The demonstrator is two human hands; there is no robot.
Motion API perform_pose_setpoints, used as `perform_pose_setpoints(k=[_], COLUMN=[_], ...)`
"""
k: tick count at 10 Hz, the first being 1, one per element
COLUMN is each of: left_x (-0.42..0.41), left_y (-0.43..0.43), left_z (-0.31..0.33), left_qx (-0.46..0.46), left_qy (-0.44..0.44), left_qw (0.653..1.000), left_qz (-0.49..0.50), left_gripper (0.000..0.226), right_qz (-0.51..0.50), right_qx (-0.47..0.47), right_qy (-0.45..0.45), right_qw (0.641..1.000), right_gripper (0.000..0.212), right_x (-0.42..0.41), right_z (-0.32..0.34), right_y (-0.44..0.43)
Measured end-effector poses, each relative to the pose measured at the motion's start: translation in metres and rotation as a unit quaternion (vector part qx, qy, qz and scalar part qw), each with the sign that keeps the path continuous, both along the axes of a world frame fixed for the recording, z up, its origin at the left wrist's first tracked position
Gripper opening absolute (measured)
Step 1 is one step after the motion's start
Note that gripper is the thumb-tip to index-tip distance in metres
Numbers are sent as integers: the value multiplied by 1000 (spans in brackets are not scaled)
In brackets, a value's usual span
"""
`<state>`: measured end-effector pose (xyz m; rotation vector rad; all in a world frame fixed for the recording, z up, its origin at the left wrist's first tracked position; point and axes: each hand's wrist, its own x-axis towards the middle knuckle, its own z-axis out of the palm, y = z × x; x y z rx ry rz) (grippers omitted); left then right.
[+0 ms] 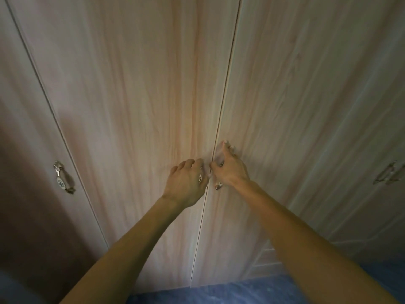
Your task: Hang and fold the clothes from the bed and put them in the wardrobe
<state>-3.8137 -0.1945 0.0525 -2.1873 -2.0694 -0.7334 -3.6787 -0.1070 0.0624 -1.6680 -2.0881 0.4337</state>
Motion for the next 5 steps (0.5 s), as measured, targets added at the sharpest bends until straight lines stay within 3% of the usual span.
perform_pose_setpoints(k=[3,5], left_x=[-12,2], left_y=[-24,-62], left_z=[4,15], left_qx=[-25,1], left_qy=[1,-25], left_qw=[1000,999], left_qz=[8,29], left_gripper=[50,50], right_qz=[40,69], right_qx=[3,77], right_qy=[-62,-24], right_qw=[997,994], right_gripper=[69,54], right_x=[9,28], right_z=[16,13], right_y=[-11,-59])
